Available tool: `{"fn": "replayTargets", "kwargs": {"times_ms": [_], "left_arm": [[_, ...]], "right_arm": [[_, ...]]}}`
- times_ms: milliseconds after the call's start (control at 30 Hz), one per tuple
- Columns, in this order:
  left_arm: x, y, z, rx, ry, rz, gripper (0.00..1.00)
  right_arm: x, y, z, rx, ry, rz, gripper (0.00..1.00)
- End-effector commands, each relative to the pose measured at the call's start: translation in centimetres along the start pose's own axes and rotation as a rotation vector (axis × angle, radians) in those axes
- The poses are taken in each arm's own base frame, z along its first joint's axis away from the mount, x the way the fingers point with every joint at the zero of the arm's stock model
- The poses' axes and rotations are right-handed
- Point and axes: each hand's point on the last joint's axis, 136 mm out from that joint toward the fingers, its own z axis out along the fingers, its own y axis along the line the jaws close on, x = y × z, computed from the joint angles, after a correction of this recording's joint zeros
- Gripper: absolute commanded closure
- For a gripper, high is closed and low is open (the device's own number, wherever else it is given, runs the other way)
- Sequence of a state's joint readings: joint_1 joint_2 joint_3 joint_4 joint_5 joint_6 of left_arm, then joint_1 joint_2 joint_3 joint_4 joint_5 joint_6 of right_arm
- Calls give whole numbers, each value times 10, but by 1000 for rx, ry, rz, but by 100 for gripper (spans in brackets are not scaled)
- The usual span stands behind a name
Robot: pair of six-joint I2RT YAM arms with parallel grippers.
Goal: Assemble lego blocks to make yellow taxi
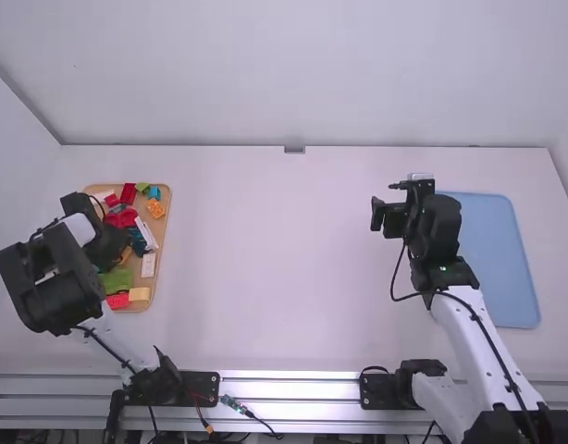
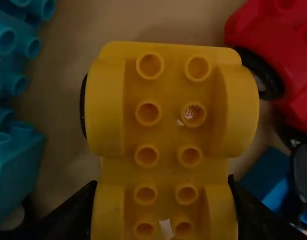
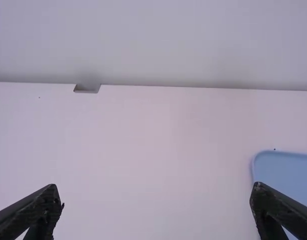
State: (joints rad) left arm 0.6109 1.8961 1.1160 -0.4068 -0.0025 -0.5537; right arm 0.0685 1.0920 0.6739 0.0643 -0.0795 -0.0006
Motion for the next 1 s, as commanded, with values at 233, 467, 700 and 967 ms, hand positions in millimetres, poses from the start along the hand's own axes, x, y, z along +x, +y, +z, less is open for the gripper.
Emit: {"fn": "replayTargets", "kwargs": {"times_ms": [233, 467, 700, 967], "left_arm": [[-24, -48, -60, 94, -87, 76, 98], [32, -117, -100, 240, -155, 514, 98], [147, -186, -128, 398, -140, 1164, 98], [284, -198, -143, 491, -82, 1867, 99]], "right_arm": [[-19, 8, -2, -40, -38, 8, 1], [-19, 7, -2, -34, -39, 24, 1], [-19, 8, -2, -38, -40, 24, 1], [-19, 7, -2, -36, -39, 24, 1]]}}
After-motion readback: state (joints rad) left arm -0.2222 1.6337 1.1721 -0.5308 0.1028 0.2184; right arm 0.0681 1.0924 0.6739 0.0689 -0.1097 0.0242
